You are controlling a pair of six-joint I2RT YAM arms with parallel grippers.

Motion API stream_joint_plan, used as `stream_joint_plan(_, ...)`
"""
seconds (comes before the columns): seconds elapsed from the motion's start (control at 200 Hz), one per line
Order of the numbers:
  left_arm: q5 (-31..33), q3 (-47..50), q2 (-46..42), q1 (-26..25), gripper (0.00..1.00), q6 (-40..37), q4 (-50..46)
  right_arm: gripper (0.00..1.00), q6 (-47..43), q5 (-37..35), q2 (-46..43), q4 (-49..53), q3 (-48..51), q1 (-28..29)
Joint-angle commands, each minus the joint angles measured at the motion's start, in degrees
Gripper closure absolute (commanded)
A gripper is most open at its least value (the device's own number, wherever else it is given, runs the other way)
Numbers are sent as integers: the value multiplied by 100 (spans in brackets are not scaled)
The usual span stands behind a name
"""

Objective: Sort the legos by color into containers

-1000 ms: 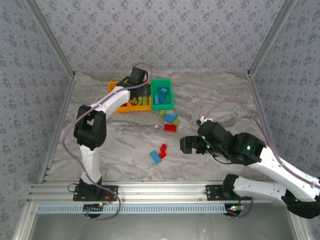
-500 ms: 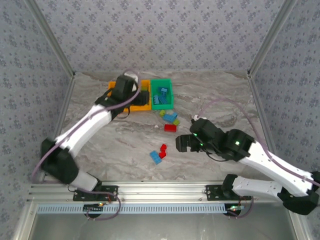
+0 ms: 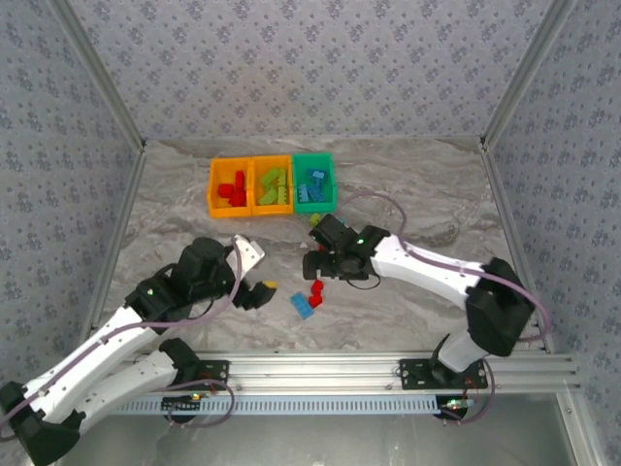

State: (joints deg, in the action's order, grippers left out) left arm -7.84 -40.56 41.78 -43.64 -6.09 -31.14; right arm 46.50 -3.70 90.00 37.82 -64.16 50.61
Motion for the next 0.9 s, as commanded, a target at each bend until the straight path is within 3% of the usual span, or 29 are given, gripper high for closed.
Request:
stream_joint_plan(0.0, -478, 253, -31, -48, 15, -449, 138, 4, 877, 90, 611, -63, -171, -18)
stream_joint_plan(0.08, -495, 365, 54, -44, 14, -461, 273, 9, 1155, 359, 1053, -260, -193, 126)
stream_joint_plan(0.255, -425, 441, 107, -39, 13, -715, 211, 22, 1406, 186, 1494, -512, -254, 362)
stream_joint_plan(0.415, -360, 547, -131, -35, 12, -751, 250, 28, 1375, 78, 1594, -568, -255, 348)
stream_joint_plan(0.66, -260, 595, -284, -40, 12, -781, 236, 59, 1322, -67, 1441, -461, -284, 299)
stream_joint_plan(0.79, -102, 602, -372, -37, 12, -791, 295, 74, 1135, -457, 1108, -206, -367, 322)
stream_joint_plan(0.894, 299, 591, -443, -14, 10, -701, 448, 82, 618, -1393, 494, -172, -712, 553)
